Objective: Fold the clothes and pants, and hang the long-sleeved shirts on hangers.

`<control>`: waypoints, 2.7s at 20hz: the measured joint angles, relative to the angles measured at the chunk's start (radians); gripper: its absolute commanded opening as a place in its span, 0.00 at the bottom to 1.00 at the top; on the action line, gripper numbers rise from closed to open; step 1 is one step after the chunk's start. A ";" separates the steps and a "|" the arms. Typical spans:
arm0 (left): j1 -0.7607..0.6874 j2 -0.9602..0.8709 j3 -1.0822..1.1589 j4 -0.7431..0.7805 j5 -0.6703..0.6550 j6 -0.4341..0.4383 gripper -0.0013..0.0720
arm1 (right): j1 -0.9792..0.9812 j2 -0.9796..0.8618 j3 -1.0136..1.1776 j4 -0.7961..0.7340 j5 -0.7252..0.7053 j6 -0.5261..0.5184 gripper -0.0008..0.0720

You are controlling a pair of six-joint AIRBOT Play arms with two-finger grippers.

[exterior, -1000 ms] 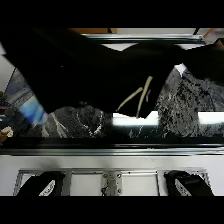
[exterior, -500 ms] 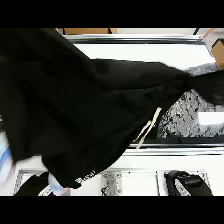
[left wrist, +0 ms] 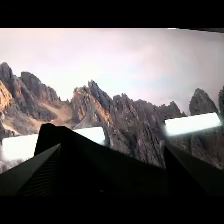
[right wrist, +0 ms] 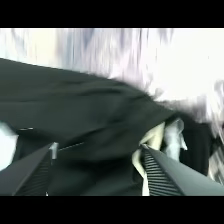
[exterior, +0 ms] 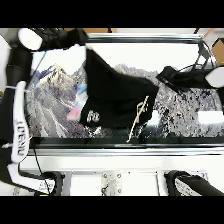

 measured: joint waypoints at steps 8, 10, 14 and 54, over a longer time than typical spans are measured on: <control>0.207 0.069 -0.185 -0.009 -0.264 0.002 0.86 | -0.169 0.037 -0.023 0.108 -0.116 -0.195 0.84; 0.242 0.154 -0.388 0.012 -0.301 0.009 0.86 | -0.173 0.103 -0.059 0.111 -0.046 -0.259 0.84; 0.267 0.316 -0.863 -0.012 -0.231 0.015 1.00 | -0.151 0.238 -0.161 0.114 0.031 -0.316 0.84; 0.155 0.218 -1.043 -0.303 -0.009 0.246 0.03 | -0.008 -0.142 -0.656 0.519 -0.334 -0.526 0.48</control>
